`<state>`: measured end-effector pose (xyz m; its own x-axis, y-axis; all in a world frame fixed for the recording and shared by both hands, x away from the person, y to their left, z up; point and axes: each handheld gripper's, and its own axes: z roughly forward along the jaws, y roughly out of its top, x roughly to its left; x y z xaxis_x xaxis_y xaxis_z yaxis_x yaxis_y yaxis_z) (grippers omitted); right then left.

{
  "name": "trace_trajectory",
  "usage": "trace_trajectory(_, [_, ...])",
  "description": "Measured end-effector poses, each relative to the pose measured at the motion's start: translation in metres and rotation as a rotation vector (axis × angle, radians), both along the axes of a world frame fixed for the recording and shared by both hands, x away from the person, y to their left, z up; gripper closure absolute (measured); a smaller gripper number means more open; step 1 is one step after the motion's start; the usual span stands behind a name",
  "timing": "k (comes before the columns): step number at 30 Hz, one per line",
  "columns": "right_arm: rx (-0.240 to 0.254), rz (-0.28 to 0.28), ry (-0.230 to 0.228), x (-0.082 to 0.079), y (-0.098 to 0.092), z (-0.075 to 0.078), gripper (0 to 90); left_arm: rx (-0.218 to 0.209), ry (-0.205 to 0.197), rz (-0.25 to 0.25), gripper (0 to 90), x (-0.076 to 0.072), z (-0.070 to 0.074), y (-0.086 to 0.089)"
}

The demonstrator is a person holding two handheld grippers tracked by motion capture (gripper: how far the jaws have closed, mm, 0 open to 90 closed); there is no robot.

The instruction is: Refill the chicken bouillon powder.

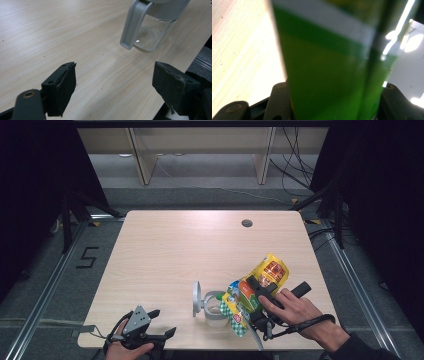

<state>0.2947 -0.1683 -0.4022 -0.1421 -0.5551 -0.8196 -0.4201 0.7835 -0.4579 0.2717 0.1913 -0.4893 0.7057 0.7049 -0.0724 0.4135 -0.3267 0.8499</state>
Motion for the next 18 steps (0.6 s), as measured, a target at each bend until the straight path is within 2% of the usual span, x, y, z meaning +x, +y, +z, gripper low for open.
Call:
trace_trajectory(1, [-0.014, 0.01, -0.008, 0.0, 0.0, 0.0004, 52.7, 0.0, -0.001, 0.001, 18.8, 0.0, 0.0001, 0.0001])
trace_trajectory(3, [-0.011, 0.01, -0.002, -0.0002, 0.0003, 0.0003, 52.7, 0.0, -0.002, 0.001, 18.8, 0.0, 0.0001, 0.0001])
trace_trajectory(4, [-0.013, 0.011, -0.003, -0.0006, 0.0003, 0.0001, 52.7, -0.015, 0.0, 0.007, 18.8, -0.0004, -0.0004, -0.0012])
trace_trajectory(5, [0.018, -0.017, 0.007, -0.002, -0.0017, -0.0022, 52.7, -0.015, 0.001, 0.007, 18.7, -0.0005, -0.0004, -0.0012])
trace_trajectory(6, [-0.021, 0.013, -0.011, -0.0015, 0.0008, -0.0003, 52.7, -0.014, -0.001, 0.005, 18.8, -0.0003, -0.0004, -0.0012])
trace_trajectory(10, [-0.024, 0.019, -0.011, -0.0008, 0.0007, 0.0006, 52.7, -0.018, -0.002, 0.007, 18.8, -0.0002, -0.0005, -0.0012])
trace_trajectory(11, [-0.024, 0.018, -0.013, -0.0009, 0.0004, 0.0004, 52.8, 0.004, -0.003, 0.0, 18.8, 0.0001, 0.0003, 0.0003])
trace_trajectory(18, [-0.04, 0.014, -0.015, -0.0016, 0.0001, 0.0006, 52.9, -0.013, -0.001, 0.007, 18.8, -0.0002, -0.0004, -0.0011])
